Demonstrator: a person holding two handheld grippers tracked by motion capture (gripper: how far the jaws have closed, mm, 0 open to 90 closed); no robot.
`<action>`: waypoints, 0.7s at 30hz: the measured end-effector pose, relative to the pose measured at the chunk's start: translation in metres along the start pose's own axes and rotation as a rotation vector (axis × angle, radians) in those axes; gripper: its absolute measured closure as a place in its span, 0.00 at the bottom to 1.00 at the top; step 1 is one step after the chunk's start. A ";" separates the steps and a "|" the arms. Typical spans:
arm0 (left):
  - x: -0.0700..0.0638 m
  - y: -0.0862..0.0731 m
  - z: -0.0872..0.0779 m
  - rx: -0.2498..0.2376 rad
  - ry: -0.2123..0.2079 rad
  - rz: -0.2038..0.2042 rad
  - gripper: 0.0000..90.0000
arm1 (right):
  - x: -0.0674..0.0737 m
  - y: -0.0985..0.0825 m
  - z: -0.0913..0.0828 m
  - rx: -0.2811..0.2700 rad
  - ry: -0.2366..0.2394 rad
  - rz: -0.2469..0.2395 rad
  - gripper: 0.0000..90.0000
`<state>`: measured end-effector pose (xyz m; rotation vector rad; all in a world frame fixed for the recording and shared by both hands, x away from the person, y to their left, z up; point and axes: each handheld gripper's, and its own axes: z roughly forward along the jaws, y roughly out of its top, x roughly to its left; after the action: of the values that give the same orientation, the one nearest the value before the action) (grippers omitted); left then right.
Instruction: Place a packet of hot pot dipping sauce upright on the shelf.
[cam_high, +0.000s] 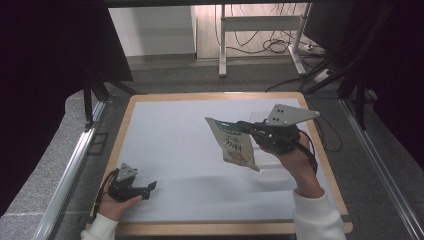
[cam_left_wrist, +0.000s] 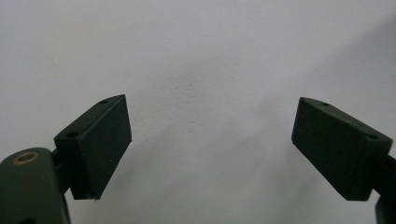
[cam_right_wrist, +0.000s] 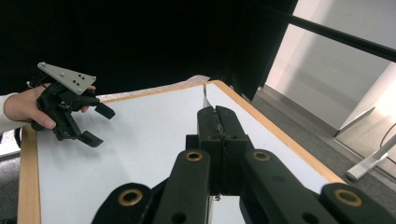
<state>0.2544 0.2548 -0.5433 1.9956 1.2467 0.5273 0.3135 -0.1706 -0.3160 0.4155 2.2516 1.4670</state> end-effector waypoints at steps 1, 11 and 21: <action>0.000 0.000 0.000 0.001 0.000 0.000 0.13 | -0.001 0.000 -0.003 -0.007 -0.005 0.004 1.00; 0.000 0.000 0.000 0.000 0.000 0.001 0.13 | -0.006 -0.001 -0.016 -0.018 -0.023 0.008 1.00; 0.000 0.000 0.000 0.002 0.001 0.003 0.13 | -0.016 -0.005 -0.027 -0.022 -0.045 0.025 1.00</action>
<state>0.2542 0.2549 -0.5432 1.9993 1.2452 0.5289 0.3135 -0.2013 -0.3084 0.4669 2.2003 1.4791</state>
